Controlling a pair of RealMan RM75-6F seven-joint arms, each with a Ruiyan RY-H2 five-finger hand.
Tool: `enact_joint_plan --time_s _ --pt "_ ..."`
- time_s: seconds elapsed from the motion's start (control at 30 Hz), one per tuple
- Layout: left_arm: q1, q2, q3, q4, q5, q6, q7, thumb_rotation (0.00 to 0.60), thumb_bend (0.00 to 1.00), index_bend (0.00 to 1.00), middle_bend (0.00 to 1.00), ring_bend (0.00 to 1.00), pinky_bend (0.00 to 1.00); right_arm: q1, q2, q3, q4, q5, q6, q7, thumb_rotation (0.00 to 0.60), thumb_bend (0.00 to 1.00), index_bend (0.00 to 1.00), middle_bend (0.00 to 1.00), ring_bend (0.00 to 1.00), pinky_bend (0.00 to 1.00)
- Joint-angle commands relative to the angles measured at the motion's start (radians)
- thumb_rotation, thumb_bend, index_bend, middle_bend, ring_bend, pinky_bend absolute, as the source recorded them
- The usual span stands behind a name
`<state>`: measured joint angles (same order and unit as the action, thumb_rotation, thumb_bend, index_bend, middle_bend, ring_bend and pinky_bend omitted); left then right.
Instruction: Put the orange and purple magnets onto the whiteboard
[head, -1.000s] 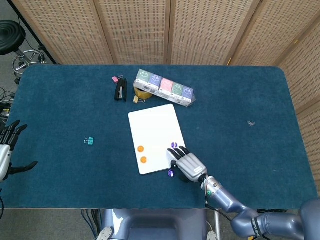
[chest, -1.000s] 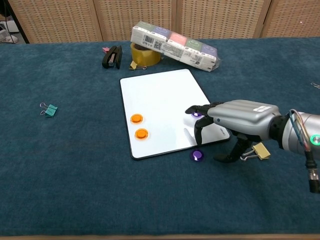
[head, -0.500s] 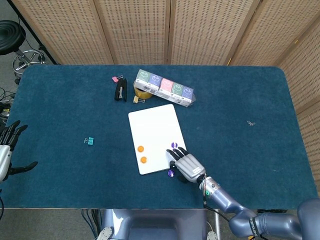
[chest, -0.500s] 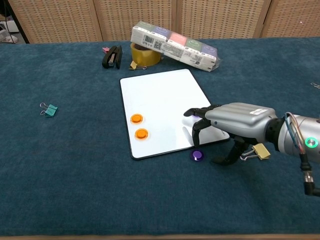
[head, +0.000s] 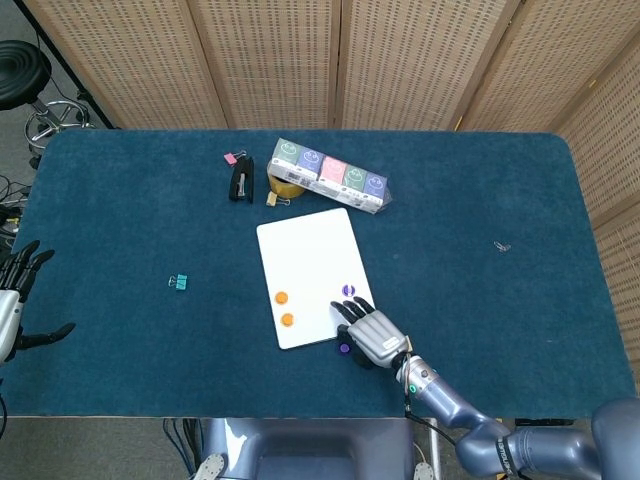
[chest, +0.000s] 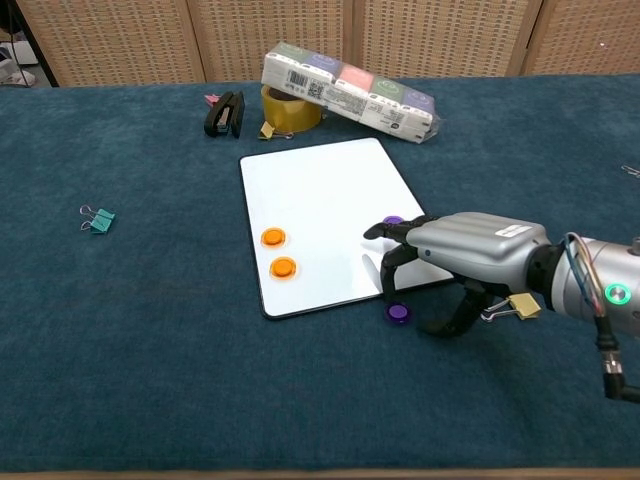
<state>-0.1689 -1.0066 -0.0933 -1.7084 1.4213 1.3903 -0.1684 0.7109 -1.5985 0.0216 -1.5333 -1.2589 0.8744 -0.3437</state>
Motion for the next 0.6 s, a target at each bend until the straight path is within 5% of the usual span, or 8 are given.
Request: enact_joint_plan --time_s 0.03,0.6 --pt "0.000 0.001 0.000 0.000 0.000 0.001 -0.001 0.600 0.06 0.12 0.00 0.00 0.00 -0.001 -0.002 0.000 0.001 -0.002 0.000 0.001 0.600 0.36 0.35 0.00 0.00 0.00" --pt "0.000 0.002 0.000 0.000 0.001 -0.001 -0.005 0.600 0.07 0.12 0.00 0.00 0.00 -0.004 -0.021 0.006 0.013 -0.014 -0.003 0.025 0.600 0.36 0.36 0.00 0.00 0.00"
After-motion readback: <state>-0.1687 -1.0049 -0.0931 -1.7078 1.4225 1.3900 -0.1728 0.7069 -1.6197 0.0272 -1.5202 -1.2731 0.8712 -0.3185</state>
